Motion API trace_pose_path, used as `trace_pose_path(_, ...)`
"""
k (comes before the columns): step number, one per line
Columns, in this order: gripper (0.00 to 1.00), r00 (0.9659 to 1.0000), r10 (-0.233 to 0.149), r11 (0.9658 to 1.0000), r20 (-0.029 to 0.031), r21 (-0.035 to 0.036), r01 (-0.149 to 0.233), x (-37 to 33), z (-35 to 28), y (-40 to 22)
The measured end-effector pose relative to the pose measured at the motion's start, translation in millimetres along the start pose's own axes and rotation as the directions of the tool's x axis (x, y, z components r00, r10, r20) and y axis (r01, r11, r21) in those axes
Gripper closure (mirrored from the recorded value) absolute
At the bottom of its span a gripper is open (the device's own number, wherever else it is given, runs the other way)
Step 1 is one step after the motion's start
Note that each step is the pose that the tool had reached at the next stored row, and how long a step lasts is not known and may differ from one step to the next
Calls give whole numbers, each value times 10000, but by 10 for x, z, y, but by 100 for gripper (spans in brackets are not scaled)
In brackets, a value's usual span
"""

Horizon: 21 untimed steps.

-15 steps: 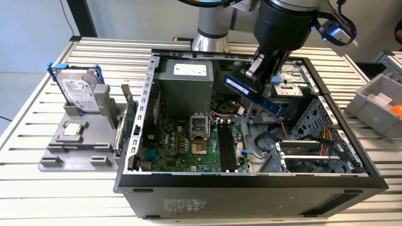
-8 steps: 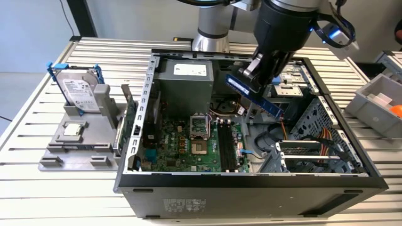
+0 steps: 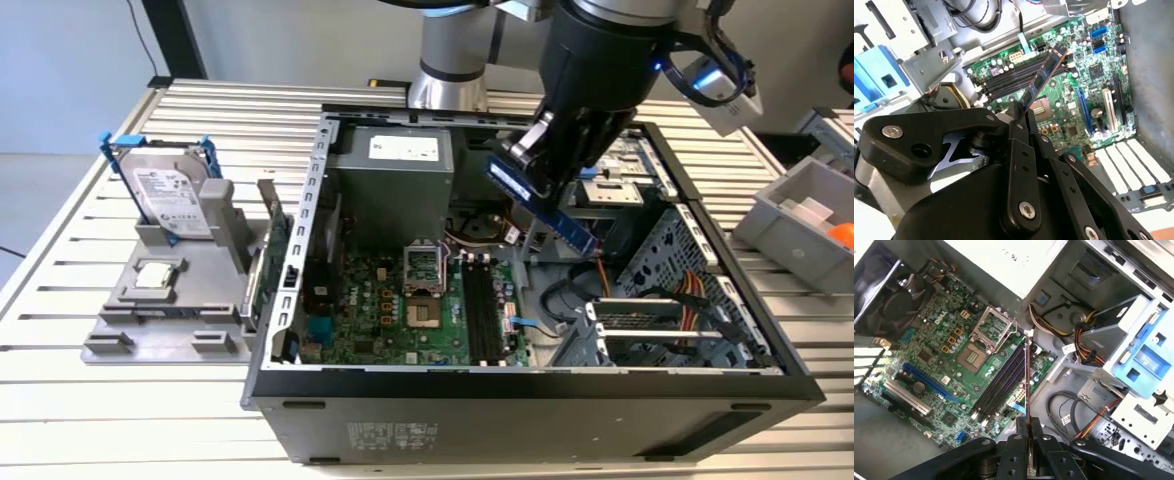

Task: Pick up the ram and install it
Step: 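Insert the ram into the slot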

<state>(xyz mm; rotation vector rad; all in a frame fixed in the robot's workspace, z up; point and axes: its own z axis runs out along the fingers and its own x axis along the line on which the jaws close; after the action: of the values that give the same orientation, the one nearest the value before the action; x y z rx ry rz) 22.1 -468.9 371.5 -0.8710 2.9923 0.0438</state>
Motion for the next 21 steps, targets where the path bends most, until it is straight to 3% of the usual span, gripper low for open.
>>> trace_pose_path(5,100,9961,887,9961,20,26,-887,0,4,0)
trace_pose_path(8,100,9898,1423,9898,32,43,-1423,0,5,0)
trace_pose_path(10,100,9838,1793,9838,42,53,-1793,0,7,0)
trace_pose_path(15,100,9636,2674,9636,65,77,-2674,0,10,0)
trace_pose_path(18,100,9475,3196,9475,81,91,-3196,0,13,0)
trace_pose_path(21,100,9283,3716,9283,98,103,-3717,0,16,0)
